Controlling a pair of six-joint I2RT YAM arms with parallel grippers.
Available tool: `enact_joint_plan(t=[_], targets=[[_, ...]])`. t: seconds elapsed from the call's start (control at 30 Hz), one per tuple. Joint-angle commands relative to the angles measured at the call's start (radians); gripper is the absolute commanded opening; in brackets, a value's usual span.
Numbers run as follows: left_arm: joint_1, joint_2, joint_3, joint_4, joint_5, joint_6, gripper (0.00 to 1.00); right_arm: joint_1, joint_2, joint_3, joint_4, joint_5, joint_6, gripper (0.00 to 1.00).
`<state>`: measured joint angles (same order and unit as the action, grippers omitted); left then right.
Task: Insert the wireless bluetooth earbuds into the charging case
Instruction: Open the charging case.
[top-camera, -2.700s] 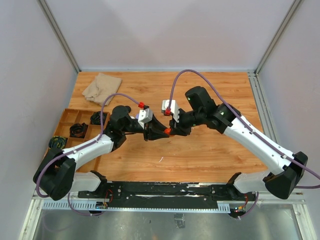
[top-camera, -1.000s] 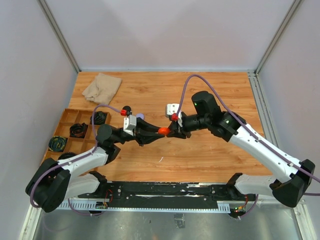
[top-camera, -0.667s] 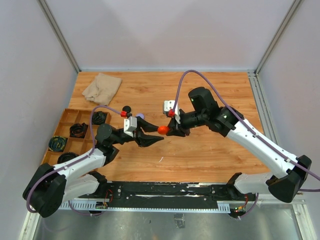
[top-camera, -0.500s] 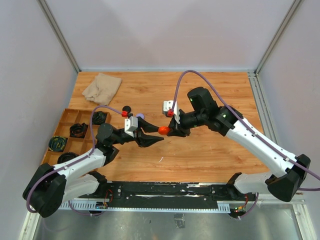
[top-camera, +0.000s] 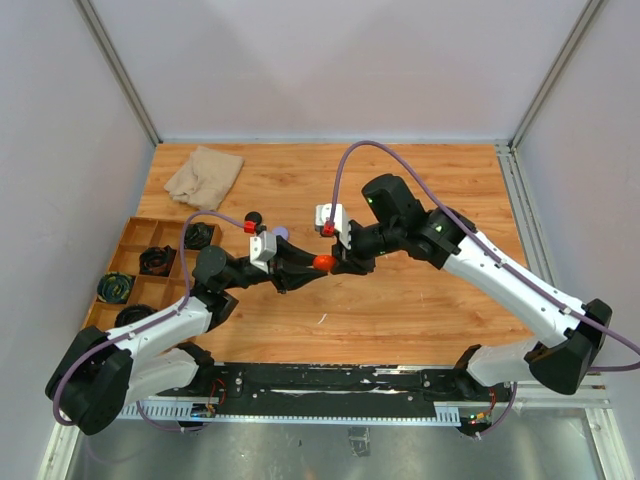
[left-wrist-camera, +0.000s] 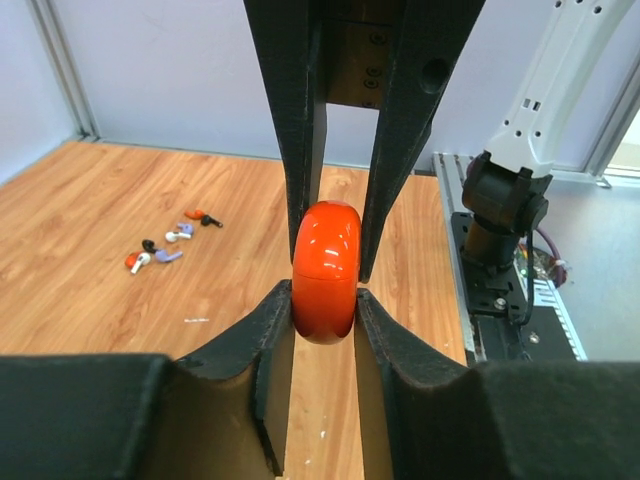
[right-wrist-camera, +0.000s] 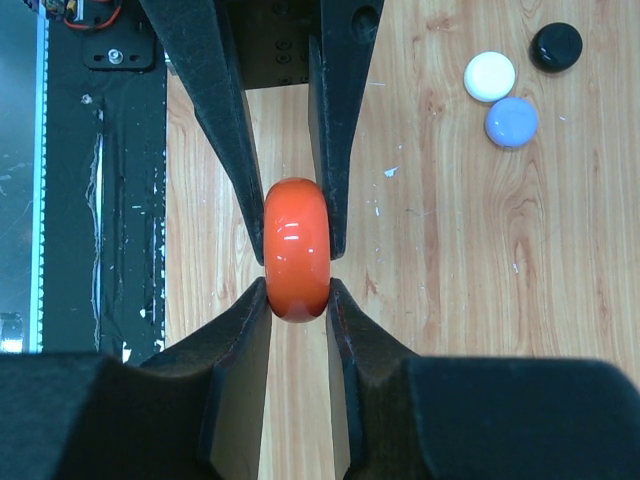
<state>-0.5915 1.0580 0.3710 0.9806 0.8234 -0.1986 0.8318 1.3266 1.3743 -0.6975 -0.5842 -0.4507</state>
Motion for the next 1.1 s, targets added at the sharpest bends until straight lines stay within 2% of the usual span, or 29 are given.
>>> enact_joint_plan(t=[0.0, 0.13, 0.2, 0.33, 0.47, 0.63, 1.07], targets=[[-0.005, 0.0, 0.009, 0.015, 0.02, 0.007, 0.27, 0.025, 0.017, 0.039, -0.018, 0.054, -0.022, 0.01], [-0.005, 0.0, 0.005, 0.013, 0.02, 0.012, 0.08, 0.027, 0.01, 0.037, -0.014, 0.062, -0.023, 0.02], [-0.005, 0.0, 0.002, 0.009, 0.018, 0.017, 0.01, 0.028, -0.002, 0.029, 0.001, 0.065, -0.022, 0.16], [-0.005, -0.005, -0.003, 0.007, 0.012, 0.025, 0.0, 0.029, -0.044, -0.01, 0.057, 0.064, -0.017, 0.41], [-0.005, -0.017, -0.011, 0.007, 0.009, 0.043, 0.0, 0.029, -0.073, -0.046, 0.118, 0.064, 0.001, 0.54], [-0.006, -0.037, -0.025, 0.007, 0.008, 0.072, 0.0, 0.029, -0.094, -0.067, 0.161, 0.091, 0.01, 0.6], [-0.005, -0.077, -0.066, 0.006, 0.006, 0.164, 0.0, 0.029, -0.139, -0.091, 0.235, 0.207, 0.033, 0.6]])
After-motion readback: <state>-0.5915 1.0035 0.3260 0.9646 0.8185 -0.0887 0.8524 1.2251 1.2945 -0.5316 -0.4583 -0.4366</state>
